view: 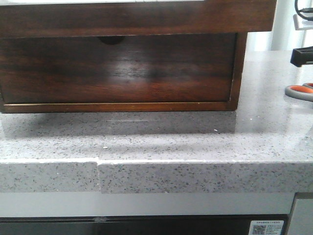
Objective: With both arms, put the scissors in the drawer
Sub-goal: 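Lower the right gripper over the scissors and grasp them, then carry the scissors into the open drawer and release with right gripper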
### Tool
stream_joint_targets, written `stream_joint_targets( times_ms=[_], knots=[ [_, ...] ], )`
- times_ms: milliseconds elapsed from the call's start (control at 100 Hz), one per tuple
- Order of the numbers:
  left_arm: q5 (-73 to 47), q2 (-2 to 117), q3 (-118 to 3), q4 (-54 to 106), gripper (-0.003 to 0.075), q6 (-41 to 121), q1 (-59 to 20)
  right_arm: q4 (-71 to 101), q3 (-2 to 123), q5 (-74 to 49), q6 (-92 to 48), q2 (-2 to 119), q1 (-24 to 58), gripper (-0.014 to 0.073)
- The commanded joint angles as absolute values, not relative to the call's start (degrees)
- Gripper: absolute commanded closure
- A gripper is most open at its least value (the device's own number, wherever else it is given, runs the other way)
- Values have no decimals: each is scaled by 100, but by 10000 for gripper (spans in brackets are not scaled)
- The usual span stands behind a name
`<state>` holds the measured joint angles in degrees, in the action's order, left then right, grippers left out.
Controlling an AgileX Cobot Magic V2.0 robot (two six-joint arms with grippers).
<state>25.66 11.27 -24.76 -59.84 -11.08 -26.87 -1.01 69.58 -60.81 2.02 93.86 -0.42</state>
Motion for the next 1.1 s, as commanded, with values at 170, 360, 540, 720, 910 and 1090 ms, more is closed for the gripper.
stream_joint_targets(
  times_ms=[170,360,540,720,910,1090],
  knots=[
    [2631,1204,-2631,-5767,500,-1184,-2734,-245,7062,-6048,208,9315,-60,558],
    [2631,1204,-2631,-5767,500,-1184,-2734,-245,7062,-6026,208,9130,-60,660],
    [2631,1204,-2631,-5767,500,-1184,-2734,-309,7194,-5859,208,8387,-60,660],
    [2631,1204,-2631,-5767,500,-1184,-2734,-351,7903,-5846,208,7650,-48,660],
    [2631,1204,-2631,-5767,500,-1184,-2734,-339,9007,-5939,-336,7228,303,660],
    [2631,1204,-2631,-5767,500,-1184,-2734,-267,9995,-5928,-843,7146,1053,660]
  ],
)
